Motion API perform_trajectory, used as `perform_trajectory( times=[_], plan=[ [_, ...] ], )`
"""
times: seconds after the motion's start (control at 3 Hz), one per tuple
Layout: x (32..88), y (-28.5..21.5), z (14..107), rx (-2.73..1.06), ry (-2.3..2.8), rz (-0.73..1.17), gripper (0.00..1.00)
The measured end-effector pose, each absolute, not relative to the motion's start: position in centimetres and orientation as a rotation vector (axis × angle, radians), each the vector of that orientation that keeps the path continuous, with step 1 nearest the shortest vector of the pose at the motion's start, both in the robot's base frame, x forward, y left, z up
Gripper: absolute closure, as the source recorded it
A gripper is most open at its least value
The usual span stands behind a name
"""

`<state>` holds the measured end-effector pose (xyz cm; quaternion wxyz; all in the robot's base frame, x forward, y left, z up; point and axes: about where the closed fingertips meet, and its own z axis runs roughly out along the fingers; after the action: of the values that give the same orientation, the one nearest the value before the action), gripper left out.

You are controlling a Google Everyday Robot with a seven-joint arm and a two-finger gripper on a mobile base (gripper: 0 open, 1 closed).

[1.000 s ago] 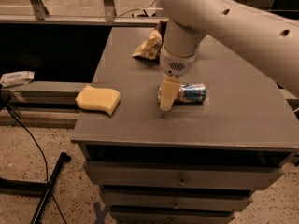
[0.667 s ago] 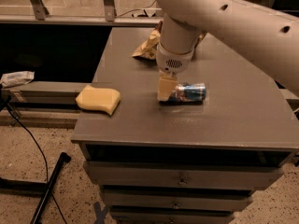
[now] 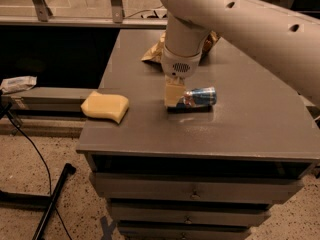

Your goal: Place redbull can upright

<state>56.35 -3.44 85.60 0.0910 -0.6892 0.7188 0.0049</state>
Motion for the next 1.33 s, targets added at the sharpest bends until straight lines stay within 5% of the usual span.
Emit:
perform_trajectory(
  times=[0.33,0.67,1.33],
  plan=[
    [56.3,-3.2,85.7,-2.063,2.126,0.033,1.0],
    [56.5,-3.6,86.2,-2.052,2.121,0.051,0.84],
    [56.5,-4.6,85.7,-2.053,2.132,0.039,0.29]
  ],
)
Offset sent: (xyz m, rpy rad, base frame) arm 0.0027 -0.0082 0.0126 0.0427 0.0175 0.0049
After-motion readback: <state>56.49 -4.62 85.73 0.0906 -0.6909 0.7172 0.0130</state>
